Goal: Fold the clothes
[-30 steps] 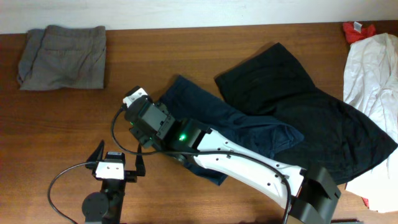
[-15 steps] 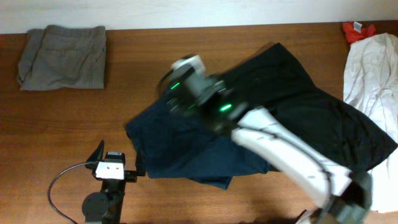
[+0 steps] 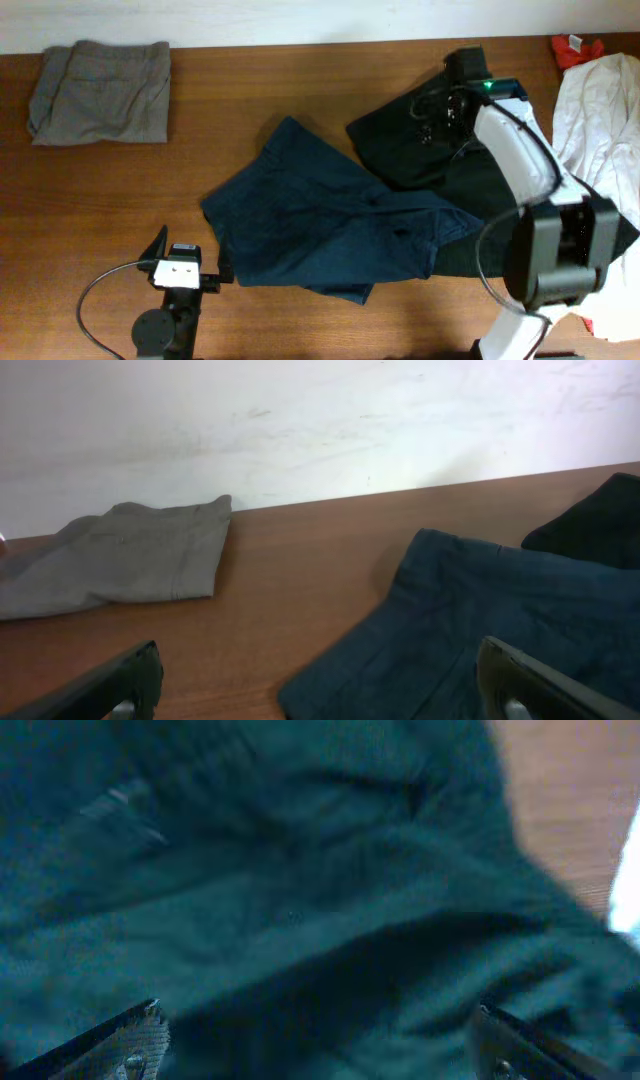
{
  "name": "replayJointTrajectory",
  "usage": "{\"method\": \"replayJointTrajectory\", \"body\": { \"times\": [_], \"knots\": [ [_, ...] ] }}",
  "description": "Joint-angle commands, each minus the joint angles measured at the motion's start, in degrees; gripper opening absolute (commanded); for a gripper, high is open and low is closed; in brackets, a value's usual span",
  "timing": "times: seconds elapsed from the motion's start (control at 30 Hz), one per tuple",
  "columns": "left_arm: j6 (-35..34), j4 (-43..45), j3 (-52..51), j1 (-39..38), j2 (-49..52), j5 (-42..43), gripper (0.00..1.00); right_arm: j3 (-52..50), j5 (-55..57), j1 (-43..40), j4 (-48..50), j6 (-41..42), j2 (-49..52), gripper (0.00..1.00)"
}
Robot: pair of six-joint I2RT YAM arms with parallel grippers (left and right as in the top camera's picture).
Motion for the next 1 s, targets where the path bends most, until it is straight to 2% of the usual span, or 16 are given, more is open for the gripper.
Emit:
{"method": "replayJointTrajectory", "body": {
  "times": [0.0,0.1,0.13,0.2,0.23,0.33,0.4,0.57,0.67,0.77,0.8,0.83,0.87,0.9,0.93,0.97],
  "knots": [
    [0.96,0.00,-0.46,0.31,-0.28,-0.20,0.99,0.13,-4.96,-0.55,0.20,-4.96,5.27,0.98],
    [0.96,0.00,-0.46,0.31,-0.28,-0.20,0.99,0.13,-5.18,-0.48,1.38,-6.40,8.66,0.99],
    [0.96,0.00,-0.46,0.31,-0.28,-0.20,1.00,0.13,-5.16,-0.48,1.79,-6.40,9.29,0.96],
    [0.96,0.00,-0.46,0.31,-0.28,-0.20,0.99,0.13,-5.14,-0.50,2.78,-6.38,10.29,0.51],
    [0.96,0.00,-0.46,0.31,-0.28,-0.20,0.99,0.13,-5.16,-0.55,3.30,-6.36,10.78,0.37],
    [0.96,0.00,-0.46,0.31,-0.28,-0.20,0.99,0.13,-5.11,-0.66,3.96,-6.36,10.99,0.04],
    [0.96,0.00,-0.46,0.31,-0.28,-0.20,1.00,0.13,-4.57,-0.72,4.22,-6.36,10.97,0.04],
    [0.96,0.00,-0.46,0.31,-0.28,-0.20,0.99,0.15,4.24,-2.84,3.82,-1.81,10.29,0.04],
    [0.96,0.00,-0.46,0.31,-0.28,-0.20,0.99,0.15,8.04,-6.93,3.19,0.98,7.89,0.04],
    [0.96,0.00,-0.46,0.31,-0.28,-0.20,0.99,0.15,6.51,-10.82,3.48,0.33,5.29,0.04],
    [0.96,0.00,-0.46,0.31,-0.28,-0.20,0.99,0.15,3.69,-12.44,3.52,-3.17,4.52,0.12],
    [0.96,0.00,-0.46,0.31,-0.28,-0.20,0.99,0.15,1.90,-13.33,3.52,-5.90,4.44,0.29],
    [0.96,0.00,-0.46,0.31,-0.28,-0.20,0.99,0.15,0.44,-14.19,3.72,-7.43,4.44,0.70],
    [0.96,-0.02,-0.46,0.31,-0.28,-0.20,0.99,0.15,-0.33,-15.28,4.26,-7.43,4.66,0.93],
    [0.94,0.00,-0.46,0.31,-0.28,-0.20,0.99,0.15,-0.39,-16.11,4.92,-7.45,4.96,0.98],
    [0.96,0.00,-0.46,0.31,-0.28,-0.20,0.99,0.15,-0.42,-16.85,5.75,-7.80,5.22,0.98]
  ]
}}
